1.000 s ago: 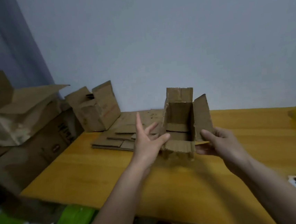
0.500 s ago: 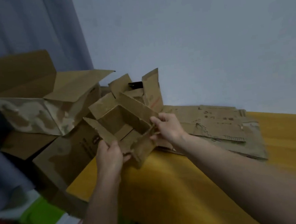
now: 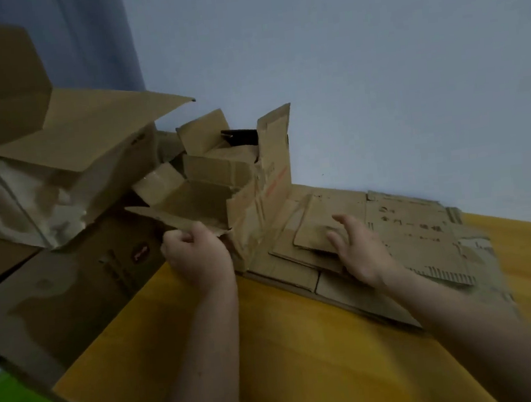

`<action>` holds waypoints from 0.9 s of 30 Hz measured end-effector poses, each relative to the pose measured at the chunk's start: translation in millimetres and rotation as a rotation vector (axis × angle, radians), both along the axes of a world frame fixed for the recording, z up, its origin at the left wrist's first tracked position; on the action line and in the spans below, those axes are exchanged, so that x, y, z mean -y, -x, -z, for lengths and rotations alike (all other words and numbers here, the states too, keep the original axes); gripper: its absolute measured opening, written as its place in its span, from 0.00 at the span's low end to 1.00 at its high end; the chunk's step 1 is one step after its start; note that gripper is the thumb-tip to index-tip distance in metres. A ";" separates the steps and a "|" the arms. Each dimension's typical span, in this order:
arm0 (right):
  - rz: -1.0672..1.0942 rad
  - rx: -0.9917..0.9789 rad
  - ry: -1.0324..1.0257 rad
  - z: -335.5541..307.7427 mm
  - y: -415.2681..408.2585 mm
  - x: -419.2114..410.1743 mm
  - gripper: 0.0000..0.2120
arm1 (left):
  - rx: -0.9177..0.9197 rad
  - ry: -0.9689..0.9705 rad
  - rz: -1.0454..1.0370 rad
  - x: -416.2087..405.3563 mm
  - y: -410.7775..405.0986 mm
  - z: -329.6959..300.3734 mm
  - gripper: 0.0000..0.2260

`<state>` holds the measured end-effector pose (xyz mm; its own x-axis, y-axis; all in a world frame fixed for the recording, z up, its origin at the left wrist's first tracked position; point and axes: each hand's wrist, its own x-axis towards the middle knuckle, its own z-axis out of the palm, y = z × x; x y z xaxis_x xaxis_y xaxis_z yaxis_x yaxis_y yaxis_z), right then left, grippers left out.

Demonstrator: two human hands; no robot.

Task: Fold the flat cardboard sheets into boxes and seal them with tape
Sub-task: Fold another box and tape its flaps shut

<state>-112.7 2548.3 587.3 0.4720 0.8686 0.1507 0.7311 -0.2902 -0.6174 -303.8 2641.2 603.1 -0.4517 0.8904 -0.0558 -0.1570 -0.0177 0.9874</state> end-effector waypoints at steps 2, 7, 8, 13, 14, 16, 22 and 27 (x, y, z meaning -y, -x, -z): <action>0.050 0.141 0.094 12.4 -23.9 11.0 0.24 | 0.041 0.043 0.070 -1.4 -6.4 6.5 0.09; 0.092 0.409 0.413 33.0 -69.6 28.1 0.35 | 0.066 0.067 0.250 -2.6 -2.4 8.2 0.07; 0.095 0.410 0.453 35.9 -75.3 31.7 0.37 | 0.081 0.036 0.242 0.2 0.4 9.4 0.08; -0.092 0.582 0.504 31.6 -90.6 47.5 0.32 | -0.017 -0.044 0.119 40.2 -12.0 29.3 0.12; -0.122 0.624 0.508 29.6 -90.4 50.5 0.28 | -0.053 0.000 0.229 51.4 -19.7 34.6 0.12; -0.163 0.709 0.492 27.2 -89.9 57.2 0.22 | -0.163 0.083 0.532 73.7 -36.9 40.8 0.11; -0.150 0.839 0.332 -4.7 -91.8 107.3 0.08 | -0.172 0.241 1.236 130.0 -101.1 35.3 0.15; -0.107 0.840 0.182 -32.0 -86.6 180.7 0.15 | 0.264 0.428 1.171 180.4 -161.0 21.7 0.31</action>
<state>-26.1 2367.7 619.3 0.1805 0.9466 0.2670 0.9533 -0.2352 0.1894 -142.8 2460.8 581.4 0.6573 0.6365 -0.4035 -0.0546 0.5742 0.8169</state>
